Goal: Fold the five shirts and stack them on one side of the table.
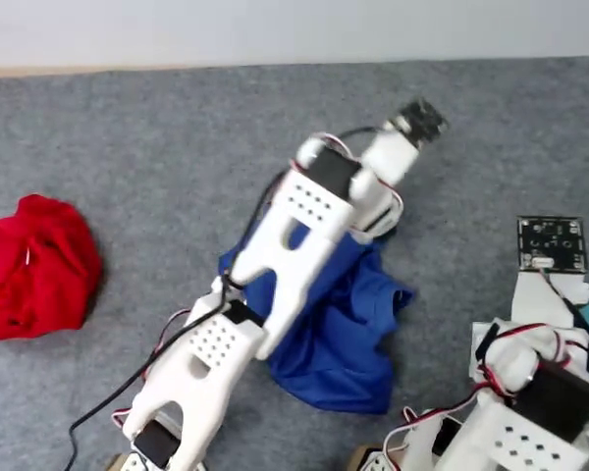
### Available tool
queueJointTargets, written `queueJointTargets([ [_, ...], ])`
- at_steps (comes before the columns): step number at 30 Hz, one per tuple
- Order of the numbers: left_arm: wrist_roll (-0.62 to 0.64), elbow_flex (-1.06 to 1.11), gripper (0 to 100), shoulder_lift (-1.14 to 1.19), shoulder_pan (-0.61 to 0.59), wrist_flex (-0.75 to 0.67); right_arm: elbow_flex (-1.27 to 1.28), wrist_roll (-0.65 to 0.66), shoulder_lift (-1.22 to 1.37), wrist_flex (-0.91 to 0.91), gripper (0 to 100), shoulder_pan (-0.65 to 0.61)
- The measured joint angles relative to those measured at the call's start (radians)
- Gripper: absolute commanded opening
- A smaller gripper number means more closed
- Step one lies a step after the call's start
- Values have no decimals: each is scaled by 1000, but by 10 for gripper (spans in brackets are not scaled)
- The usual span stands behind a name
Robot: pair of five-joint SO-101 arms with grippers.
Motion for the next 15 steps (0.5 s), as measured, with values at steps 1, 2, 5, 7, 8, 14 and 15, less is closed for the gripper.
queueJointTargets([
  [1,2,12,228,17,9,0,0,0,0,0,325,0],
  [2,2,14,228,38,12,0,0,0,-2,0,325,0],
  [5,2,15,201,75,6,0,0,0,-9,0,325,0],
  [7,2,15,141,89,-2,0,0,0,-11,0,325,0],
  [8,2,15,108,92,-8,0,0,0,-12,0,325,0],
  [14,2,-32,3,97,-49,0,0,0,-12,0,325,0],
  [15,2,-40,3,97,-55,0,0,0,-12,0,325,0],
])
